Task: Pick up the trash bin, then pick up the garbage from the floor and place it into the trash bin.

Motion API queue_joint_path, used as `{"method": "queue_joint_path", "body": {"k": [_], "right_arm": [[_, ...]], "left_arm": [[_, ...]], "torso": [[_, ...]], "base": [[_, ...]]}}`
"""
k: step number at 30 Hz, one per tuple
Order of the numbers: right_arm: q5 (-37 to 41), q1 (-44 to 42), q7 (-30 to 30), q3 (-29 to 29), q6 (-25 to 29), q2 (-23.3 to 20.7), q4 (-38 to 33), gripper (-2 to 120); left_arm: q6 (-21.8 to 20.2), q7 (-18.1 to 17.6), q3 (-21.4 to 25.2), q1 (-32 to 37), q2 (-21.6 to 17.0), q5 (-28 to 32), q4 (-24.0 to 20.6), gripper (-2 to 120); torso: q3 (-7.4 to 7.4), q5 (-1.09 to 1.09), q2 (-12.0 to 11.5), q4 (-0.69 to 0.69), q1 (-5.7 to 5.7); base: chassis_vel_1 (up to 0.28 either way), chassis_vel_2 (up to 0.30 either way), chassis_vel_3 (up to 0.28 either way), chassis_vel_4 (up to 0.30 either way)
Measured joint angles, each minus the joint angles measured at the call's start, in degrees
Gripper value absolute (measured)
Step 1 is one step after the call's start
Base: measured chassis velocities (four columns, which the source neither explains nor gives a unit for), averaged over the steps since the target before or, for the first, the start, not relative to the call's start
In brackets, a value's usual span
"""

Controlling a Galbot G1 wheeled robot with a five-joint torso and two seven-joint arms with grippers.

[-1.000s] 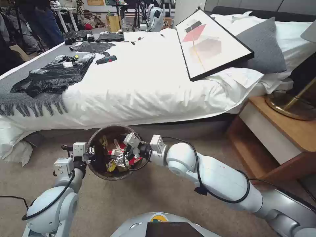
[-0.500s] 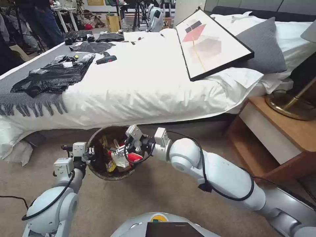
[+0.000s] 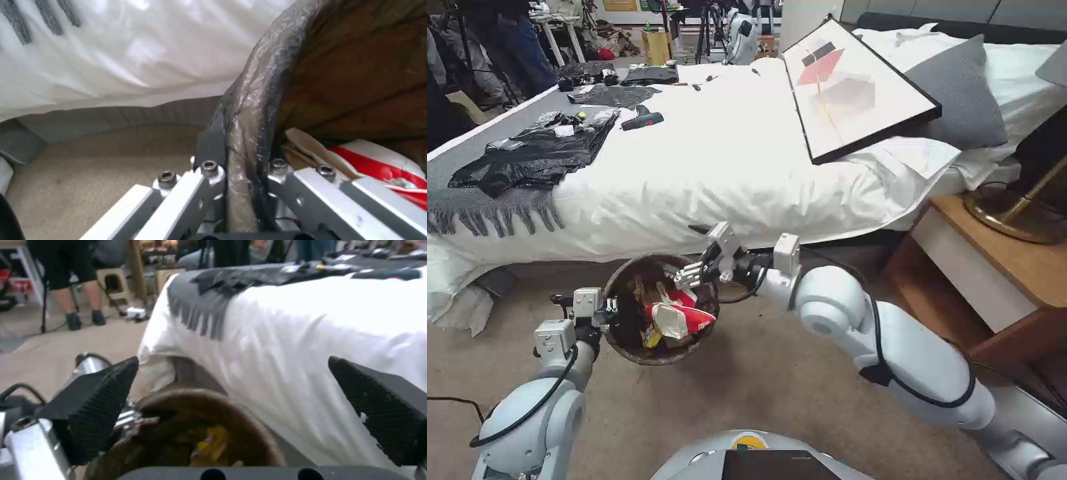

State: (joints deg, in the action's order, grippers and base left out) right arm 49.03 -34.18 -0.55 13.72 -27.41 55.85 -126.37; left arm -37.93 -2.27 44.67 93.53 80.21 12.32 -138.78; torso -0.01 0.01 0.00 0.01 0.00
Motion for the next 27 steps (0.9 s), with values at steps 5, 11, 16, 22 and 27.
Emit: {"method": "queue_joint_path", "body": {"k": [5, 11, 16, 22, 27], "right_arm": [[0.11, -5.72, -1.10, -7.11, 2.43, -2.54, -2.69, 100], [-4.14, -16.32, -3.74, -13.91, 7.64, -3.83, -4.43, 100], [-11.16, -27.23, -4.12, -22.24, 12.97, -3.10, -5.68, 100], [-18.51, -39.05, -5.62, -31.20, 18.48, -0.08, -6.05, 100], [-24.05, -46.93, -5.03, -37.09, 21.98, 4.51, -5.89, 100]], "left_arm": [[0.00, 0.00, 0.52, 0.36, -0.01, 0.34, -0.32, 3], [0.03, 0.00, 0.75, 0.50, -0.26, 0.94, -0.59, 3], [0.06, 0.05, 1.14, 0.86, -0.22, 1.13, -1.01, 3], [0.08, 0.13, 1.17, 0.89, -0.34, 1.39, -1.25, 3], [0.09, 0.16, 1.08, 1.07, -0.29, 1.36, -1.34, 3]], "torso": [[0.00, 0.00, 0.00, -0.02, 0.00], [0.00, 0.00, 0.00, 0.00, 0.00], [0.00, 0.00, 0.00, -0.02, 0.00], [0.00, 0.00, 0.00, -0.01, 0.00], [0.00, -0.01, 0.00, -0.01, 0.00]], "base": [[0.000, 0.000, 0.000, 0.000], [0.000, 0.000, 0.000, 0.000], [0.000, 0.000, 0.000, 0.000], [0.000, 0.000, 0.000, 0.000], [0.000, 0.000, 0.000, 0.000]]}}
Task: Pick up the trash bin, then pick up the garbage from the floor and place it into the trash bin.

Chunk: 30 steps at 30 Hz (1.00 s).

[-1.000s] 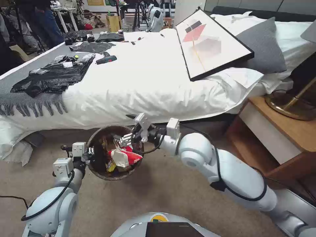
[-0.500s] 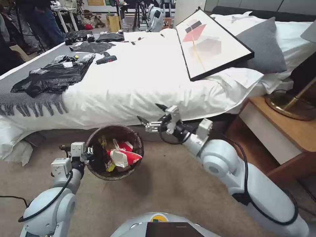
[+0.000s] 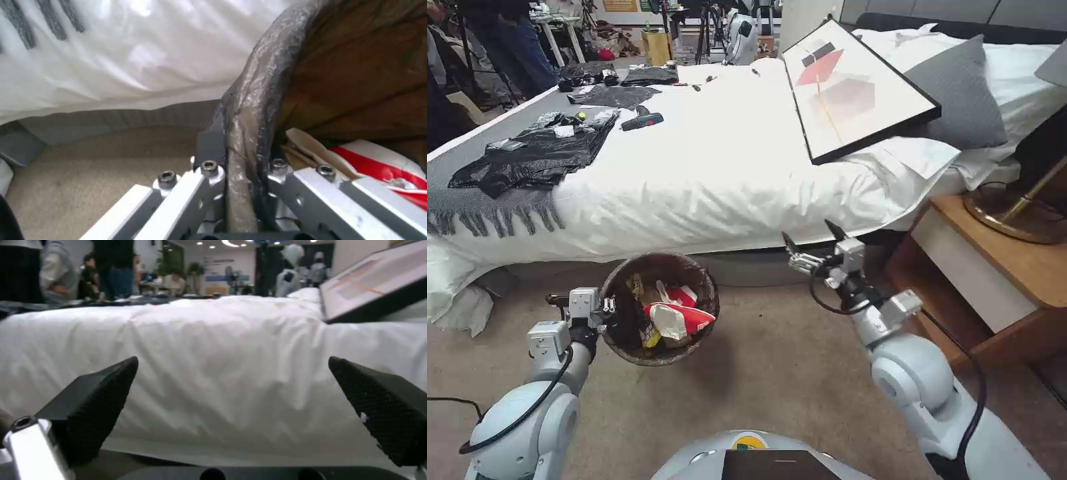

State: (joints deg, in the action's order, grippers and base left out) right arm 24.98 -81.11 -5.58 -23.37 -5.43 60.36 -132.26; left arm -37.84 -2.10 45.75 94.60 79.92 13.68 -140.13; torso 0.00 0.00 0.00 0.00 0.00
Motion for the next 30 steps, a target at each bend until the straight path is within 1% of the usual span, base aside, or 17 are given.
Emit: {"method": "queue_joint_path", "body": {"k": [1, 2, 6, 7, 8, 11, 12, 15, 19, 30], "right_arm": [[-1.82, -2.08, 0.25, -1.30, 1.02, 2.29, 0.04, 100], [-1.82, -2.08, 0.25, -1.30, 1.02, 2.29, 0.04, 100], [-8.18, -9.15, 1.94, -4.76, 5.03, 10.04, 0.17, 100], [-8.18, -9.15, 1.94, -4.76, 5.03, 10.04, 0.17, 100], [-9.52, -10.83, 2.37, -5.54, 6.12, 11.62, 0.17, 100], [-11.71, -14.14, 2.83, -6.85, 8.29, 14.07, 0.17, 100], [-11.71, -14.14, 2.83, -6.85, 8.29, 14.07, 0.17, 100], [-13.42, -17.29, 2.77, -8.12, 10.71, 16.16, 0.28, 100], [-15.06, -19.41, 2.79, -8.89, 12.61, 17.79, 0.70, 100], [-15.32, -19.85, 2.62, -8.80, 13.24, 18.44, 1.03, 100]], "left_arm": [[0.00, -0.02, 0.06, 0.07, 0.00, -0.01, -0.02, 3], [0.00, -0.02, 0.06, 0.07, 0.00, -0.01, -0.02, 3], [0.00, -0.02, 0.20, 0.36, 0.06, -0.04, -0.09, 3], [0.00, -0.02, 0.20, 0.36, 0.06, -0.04, -0.09, 3], [0.00, -0.01, 0.21, 0.42, 0.07, -0.04, -0.11, 3], [0.01, -0.02, 0.23, 0.51, 0.06, -0.14, -0.12, 3], [0.01, -0.02, 0.23, 0.51, 0.06, -0.14, -0.12, 3], [0.01, -0.01, 0.22, 0.64, 0.03, -0.26, -0.20, 3], [-0.03, -0.01, 0.24, 0.74, -0.07, -0.28, -0.26, 3], [-0.49, 0.02, 0.53, 0.84, -0.30, -0.15, -0.49, 3]], "torso": [[0.00, 0.01, 0.00, 0.00, 0.00], [0.00, 0.01, 0.00, 0.00, 0.00], [0.00, 0.01, 0.00, -0.01, 0.00], [0.00, 0.01, 0.00, -0.01, 0.00], [0.00, 0.00, 0.00, 0.00, 0.00], [0.00, -0.01, 0.00, -0.01, 0.00], [0.00, -0.01, 0.00, -0.01, 0.00], [0.00, 0.00, 0.00, 0.00, 0.00], [0.00, 0.00, 0.00, 0.00, 0.00], [0.00, 0.00, 0.00, 0.00, 0.00]], "base": [[0.000, 0.000, 0.000, 0.000], [0.000, 0.000, 0.000, 0.000], [0.000, 0.000, 0.000, 0.000], [0.000, 0.000, 0.000, 0.000], [0.000, 0.000, 0.000, 0.000], [0.000, 0.000, 0.000, 0.000], [0.000, 0.000, 0.000, 0.000], [0.000, 0.000, 0.000, 0.000], [0.000, 0.000, 0.000, 0.000], [0.000, 0.000, 0.000, 0.000]]}}
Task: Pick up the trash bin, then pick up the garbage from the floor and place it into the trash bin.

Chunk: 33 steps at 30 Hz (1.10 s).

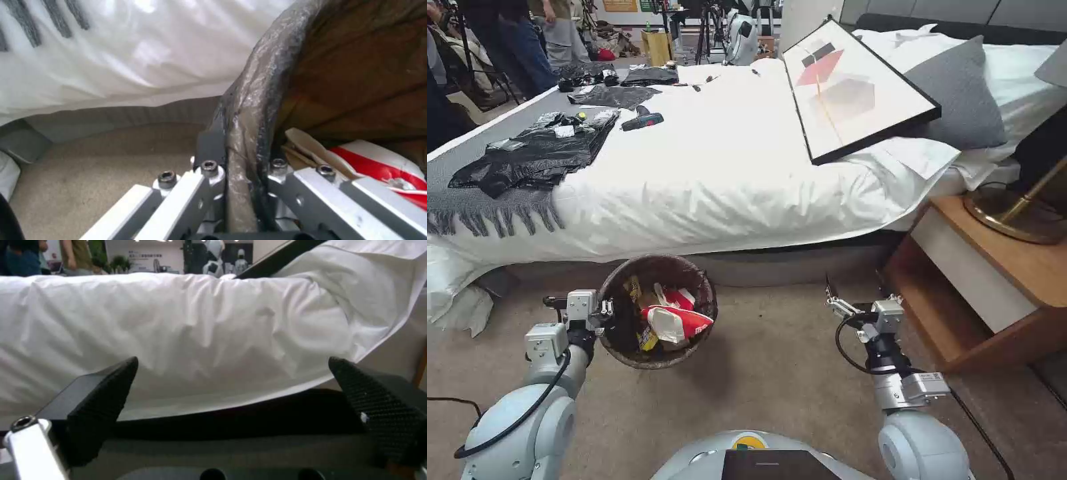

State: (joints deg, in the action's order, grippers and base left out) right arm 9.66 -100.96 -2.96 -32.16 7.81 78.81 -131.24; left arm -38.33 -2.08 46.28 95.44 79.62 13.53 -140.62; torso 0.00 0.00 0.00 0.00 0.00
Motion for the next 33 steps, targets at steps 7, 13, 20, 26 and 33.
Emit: {"method": "queue_joint_path", "body": {"k": [7, 13, 20, 26, 33], "right_arm": [[0.90, 0.93, -0.19, 0.00, -0.78, -0.49, 0.01, 100], [1.01, 1.43, -0.20, 0.55, -1.66, -0.69, 0.08, 100], [1.07, 1.82, -0.29, 1.33, -2.29, -0.94, 0.23, 100], [1.29, 2.25, -0.51, 1.57, -2.58, -1.01, 0.36, 100], [1.45, 2.38, -0.59, 1.61, -2.75, -1.04, 0.75, 100]], "left_arm": [[-0.09, 0.01, -0.09, -0.12, 0.06, -0.05, -0.02, 3], [-0.10, 0.00, -0.11, -0.16, 0.18, -0.10, -0.02, 3], [-0.11, 0.00, -0.11, -0.12, 0.31, -0.15, -0.15, 3], [-0.12, -0.02, -0.16, -0.09, 0.38, -0.21, -0.34, 3], [-0.12, -0.05, -0.21, -0.08, 0.43, -0.26, -0.37, 3]], "torso": [[0.00, 0.00, 0.00, 0.00, 0.00], [0.00, 0.00, 0.00, 0.01, 0.00], [0.00, 0.00, 0.00, 0.01, 0.00], [0.00, 0.00, 0.00, 0.00, 0.00], [0.00, 0.00, 0.00, 0.01, 0.00]], "base": [[0.000, 0.000, 0.000, 0.000], [0.029, 0.021, 0.027, 0.027], [0.063, 0.051, 0.049, 0.051], [0.042, 0.054, 0.056, 0.057], [0.050, 0.060, 0.057, 0.058]]}}
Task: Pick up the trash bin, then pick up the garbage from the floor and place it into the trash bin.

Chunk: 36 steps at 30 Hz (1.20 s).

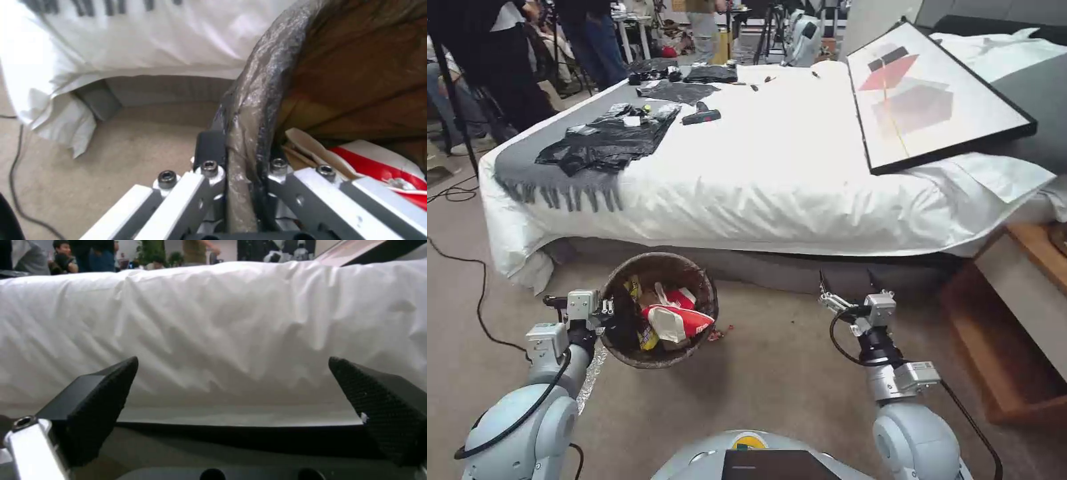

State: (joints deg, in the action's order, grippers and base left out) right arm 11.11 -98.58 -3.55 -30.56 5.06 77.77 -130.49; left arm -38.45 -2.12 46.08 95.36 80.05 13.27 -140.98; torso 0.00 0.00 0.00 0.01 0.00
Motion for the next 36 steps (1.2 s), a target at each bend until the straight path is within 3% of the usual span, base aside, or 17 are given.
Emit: {"method": "queue_joint_path", "body": {"k": [36], "right_arm": [[1.15, 0.90, -0.80, 0.66, -1.34, -0.82, 0.33, 100]], "left_arm": [[0.21, 0.02, -0.03, 0.16, 0.05, -0.03, -0.08, 3]], "torso": [[0.00, 0.00, 0.00, 0.00, 0.00]], "base": [[0.051, 0.059, 0.063, 0.061]]}}
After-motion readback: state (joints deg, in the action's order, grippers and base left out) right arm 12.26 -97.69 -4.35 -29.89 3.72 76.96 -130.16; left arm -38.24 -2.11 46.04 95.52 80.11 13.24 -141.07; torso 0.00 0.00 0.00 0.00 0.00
